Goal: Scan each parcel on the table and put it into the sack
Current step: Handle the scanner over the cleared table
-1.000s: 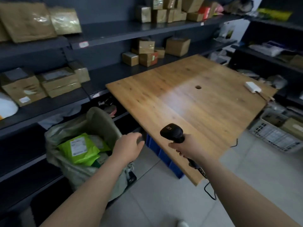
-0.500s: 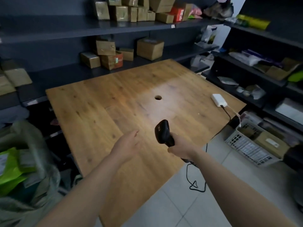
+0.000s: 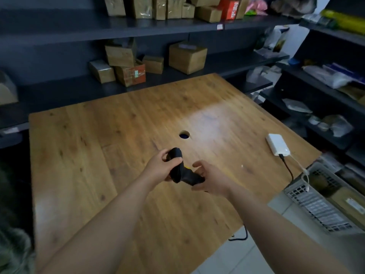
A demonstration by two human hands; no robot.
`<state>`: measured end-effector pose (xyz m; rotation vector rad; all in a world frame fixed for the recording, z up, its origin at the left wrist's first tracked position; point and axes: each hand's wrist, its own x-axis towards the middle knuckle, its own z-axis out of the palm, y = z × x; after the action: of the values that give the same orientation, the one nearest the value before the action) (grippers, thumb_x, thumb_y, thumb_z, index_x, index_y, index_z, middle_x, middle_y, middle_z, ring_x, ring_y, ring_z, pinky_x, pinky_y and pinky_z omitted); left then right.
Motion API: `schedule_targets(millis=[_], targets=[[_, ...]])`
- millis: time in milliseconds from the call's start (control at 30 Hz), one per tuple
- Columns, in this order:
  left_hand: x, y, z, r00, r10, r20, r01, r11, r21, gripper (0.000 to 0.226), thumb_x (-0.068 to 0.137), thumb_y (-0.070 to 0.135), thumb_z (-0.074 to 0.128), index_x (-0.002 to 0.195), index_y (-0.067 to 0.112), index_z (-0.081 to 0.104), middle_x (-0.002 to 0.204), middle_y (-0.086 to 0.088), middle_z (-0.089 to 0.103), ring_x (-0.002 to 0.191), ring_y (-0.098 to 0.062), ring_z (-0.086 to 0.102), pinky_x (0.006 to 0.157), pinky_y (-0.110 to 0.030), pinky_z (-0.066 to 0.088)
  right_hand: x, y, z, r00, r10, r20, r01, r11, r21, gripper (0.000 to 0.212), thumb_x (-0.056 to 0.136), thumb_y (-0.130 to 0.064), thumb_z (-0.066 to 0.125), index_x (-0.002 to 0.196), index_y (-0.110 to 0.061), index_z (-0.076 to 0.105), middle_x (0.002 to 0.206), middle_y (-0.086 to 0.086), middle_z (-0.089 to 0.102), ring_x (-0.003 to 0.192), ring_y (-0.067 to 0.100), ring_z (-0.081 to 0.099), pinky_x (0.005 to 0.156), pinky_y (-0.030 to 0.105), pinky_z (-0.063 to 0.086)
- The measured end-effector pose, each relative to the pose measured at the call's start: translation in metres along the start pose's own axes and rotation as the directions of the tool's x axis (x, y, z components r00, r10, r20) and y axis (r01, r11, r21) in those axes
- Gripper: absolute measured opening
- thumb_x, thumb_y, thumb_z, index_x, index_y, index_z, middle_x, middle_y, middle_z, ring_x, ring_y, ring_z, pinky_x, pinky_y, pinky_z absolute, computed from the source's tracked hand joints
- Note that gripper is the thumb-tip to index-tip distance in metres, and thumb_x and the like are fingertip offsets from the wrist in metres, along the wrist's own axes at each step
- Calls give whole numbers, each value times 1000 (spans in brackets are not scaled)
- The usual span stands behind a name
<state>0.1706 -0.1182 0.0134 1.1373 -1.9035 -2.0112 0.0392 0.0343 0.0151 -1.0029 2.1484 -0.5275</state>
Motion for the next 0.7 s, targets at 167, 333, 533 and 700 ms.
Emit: schedule_targets(millis=[167, 333, 533, 700], targets=[[49, -1, 4, 991, -91, -98, 82, 992, -91, 38, 79, 37, 75, 109, 33, 53, 103, -6, 65, 76, -24, 72, 60, -36, 60, 52, 18, -28, 996, -87, 16, 88, 964, -251, 38, 75, -29, 76, 107, -33, 54, 106, -8, 61, 99, 15, 53, 104, 40, 34], [75, -11, 7, 957, -185, -222, 137, 967, -215, 41, 81, 38, 71, 117, 31, 53, 105, -10, 68, 68, -20, 67, 54, -27, 53, 90, 24, -50, 980, -177, 96, 198, 934, -298, 38, 75, -17, 70, 108, -30, 58, 103, -8, 61, 91, 16, 57, 86, 36, 48], [96, -17, 16, 910, -179, -373, 108, 974, -201, 54, 92, 34, 58, 141, 31, 36, 117, -2, 59, 94, -19, 66, 60, -25, 54, 146, 19, -65, 942, -323, 90, 334, 882, -332, 33, 79, -6, 63, 105, -26, 65, 102, -2, 56, 88, 19, 57, 73, 35, 51], [99, -22, 26, 872, -223, -437, 188, 975, -121, 52, 96, 34, 50, 145, 30, 32, 124, 1, 57, 101, -20, 63, 67, -27, 54, 177, 28, -66, 892, -390, 229, 451, 807, -382, 40, 75, -12, 69, 112, -28, 63, 101, -6, 49, 97, 15, 53, 73, 29, 46]])
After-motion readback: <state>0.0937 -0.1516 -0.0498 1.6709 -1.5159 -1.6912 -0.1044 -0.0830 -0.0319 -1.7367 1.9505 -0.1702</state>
